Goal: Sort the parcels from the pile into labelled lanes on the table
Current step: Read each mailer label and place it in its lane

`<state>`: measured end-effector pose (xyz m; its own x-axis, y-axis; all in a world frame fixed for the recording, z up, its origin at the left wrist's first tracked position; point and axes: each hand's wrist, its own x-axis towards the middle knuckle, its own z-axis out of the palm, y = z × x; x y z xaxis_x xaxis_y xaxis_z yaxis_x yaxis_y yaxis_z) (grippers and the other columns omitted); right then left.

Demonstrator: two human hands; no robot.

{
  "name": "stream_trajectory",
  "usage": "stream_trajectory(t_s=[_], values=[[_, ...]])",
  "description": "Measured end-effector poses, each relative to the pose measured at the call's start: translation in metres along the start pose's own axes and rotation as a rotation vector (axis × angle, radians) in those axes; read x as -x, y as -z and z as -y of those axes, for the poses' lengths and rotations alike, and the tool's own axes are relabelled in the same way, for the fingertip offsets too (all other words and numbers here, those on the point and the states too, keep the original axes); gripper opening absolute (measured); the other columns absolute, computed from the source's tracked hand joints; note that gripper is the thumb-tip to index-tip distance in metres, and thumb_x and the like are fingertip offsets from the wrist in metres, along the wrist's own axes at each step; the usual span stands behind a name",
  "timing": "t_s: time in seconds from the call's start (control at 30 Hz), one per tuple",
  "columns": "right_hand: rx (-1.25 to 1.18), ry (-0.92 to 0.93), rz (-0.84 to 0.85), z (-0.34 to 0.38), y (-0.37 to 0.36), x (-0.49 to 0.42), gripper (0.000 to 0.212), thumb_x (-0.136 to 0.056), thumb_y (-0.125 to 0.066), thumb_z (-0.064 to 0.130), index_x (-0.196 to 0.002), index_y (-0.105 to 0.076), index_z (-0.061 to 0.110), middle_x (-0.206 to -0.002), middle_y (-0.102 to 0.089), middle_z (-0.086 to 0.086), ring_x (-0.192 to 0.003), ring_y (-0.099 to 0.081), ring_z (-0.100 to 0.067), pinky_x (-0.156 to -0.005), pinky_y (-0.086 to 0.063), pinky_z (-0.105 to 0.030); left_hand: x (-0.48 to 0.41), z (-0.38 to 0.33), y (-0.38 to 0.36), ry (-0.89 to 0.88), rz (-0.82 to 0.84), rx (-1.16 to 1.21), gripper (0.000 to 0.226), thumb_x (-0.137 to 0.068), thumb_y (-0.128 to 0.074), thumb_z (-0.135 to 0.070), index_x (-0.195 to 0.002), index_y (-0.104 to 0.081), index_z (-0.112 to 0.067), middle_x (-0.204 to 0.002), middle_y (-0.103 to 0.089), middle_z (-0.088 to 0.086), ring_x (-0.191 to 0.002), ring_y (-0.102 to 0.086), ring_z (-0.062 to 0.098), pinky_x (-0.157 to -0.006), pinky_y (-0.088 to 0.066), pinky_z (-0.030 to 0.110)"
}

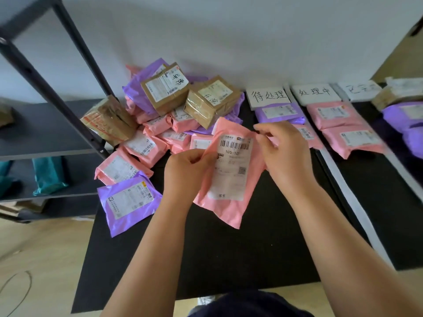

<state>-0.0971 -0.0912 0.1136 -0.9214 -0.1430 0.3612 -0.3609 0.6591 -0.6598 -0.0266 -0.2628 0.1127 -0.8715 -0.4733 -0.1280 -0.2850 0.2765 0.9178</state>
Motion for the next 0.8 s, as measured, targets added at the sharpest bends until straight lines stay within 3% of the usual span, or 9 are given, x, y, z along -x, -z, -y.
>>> stream_trajectory(t_s=[0.07, 0.17, 0.4, 0.53, 0.67, 0.8], values=[[-0.018, -0.049, -0.063, 0.009, 0.007, 0.002, 0.035, -0.097, -0.062, 0.019, -0.131, -0.06, 0.022, -0.122, -0.06, 0.003, -0.113, -0.054, -0.009, -0.087, -0.043, -0.017, 0.001, -0.008, 0.006, 0.035, -0.038, 0.124, 0.017, -0.09, -0.071, -0.026, -0.076, -0.076, -0.018, -0.074, -0.072, 0.002, -0.079, -0.065, 0.006, -0.068, -0.055, 0.029], [-0.112, -0.171, -0.056, 0.02, 0.016, 0.007, 0.026, -0.097, -0.061, 0.028, -0.124, -0.058, 0.03, -0.115, -0.059, 0.012, -0.1, -0.055, 0.003, -0.076, -0.036, -0.004, 0.003, -0.018, 0.014, 0.093, -0.068, 0.299, 0.015, -0.089, -0.072, -0.023, -0.075, -0.073, -0.027, -0.066, -0.072, -0.013, -0.062, -0.066, 0.001, -0.054, -0.05, 0.013], [-0.191, -0.259, 0.149, 0.027, 0.015, 0.014, 0.01, -0.093, -0.064, 0.04, -0.097, -0.064, 0.03, -0.088, -0.064, 0.022, -0.082, -0.061, 0.009, -0.065, -0.045, -0.01, 0.004, -0.025, 0.017, 0.162, -0.073, 0.468, 0.006, -0.089, -0.073, -0.025, -0.083, -0.075, -0.024, -0.072, -0.074, -0.009, -0.057, -0.065, 0.003, -0.055, -0.055, 0.016], [-0.163, -0.226, 0.121, 0.024, 0.016, 0.014, 0.012, -0.095, -0.064, 0.028, -0.086, -0.07, 0.022, -0.081, -0.068, 0.015, -0.078, -0.062, 0.006, -0.062, -0.046, -0.009, 0.005, -0.028, 0.016, 0.198, -0.06, 0.494, 0.006, -0.088, -0.073, -0.026, -0.09, -0.075, -0.02, -0.076, -0.076, -0.008, -0.06, -0.069, 0.002, -0.051, -0.052, 0.014], [-0.21, -0.222, 0.077, 0.025, 0.02, 0.012, 0.021, -0.095, -0.064, 0.026, -0.077, -0.069, 0.016, -0.07, -0.065, 0.007, -0.065, -0.057, -0.003, -0.056, -0.038, -0.011, 0.005, -0.026, 0.015, 0.2, -0.079, 0.442, 0.011, -0.086, -0.075, -0.03, -0.09, -0.077, -0.019, -0.072, -0.074, -0.007, -0.05, -0.06, 0.002, -0.046, -0.047, 0.016], [-0.327, -0.284, 0.082, 0.029, 0.026, 0.011, 0.024, -0.094, -0.066, 0.026, -0.075, -0.069, 0.011, -0.066, -0.065, 0.001, -0.061, -0.054, -0.007, -0.056, -0.038, -0.015, 0.005, -0.026, 0.015, 0.218, -0.033, 0.433, 0.016, -0.087, -0.073, -0.035, -0.091, -0.077, -0.019, -0.082, -0.077, -0.004, -0.068, -0.067, 0.011, -0.063, -0.055, 0.027]])
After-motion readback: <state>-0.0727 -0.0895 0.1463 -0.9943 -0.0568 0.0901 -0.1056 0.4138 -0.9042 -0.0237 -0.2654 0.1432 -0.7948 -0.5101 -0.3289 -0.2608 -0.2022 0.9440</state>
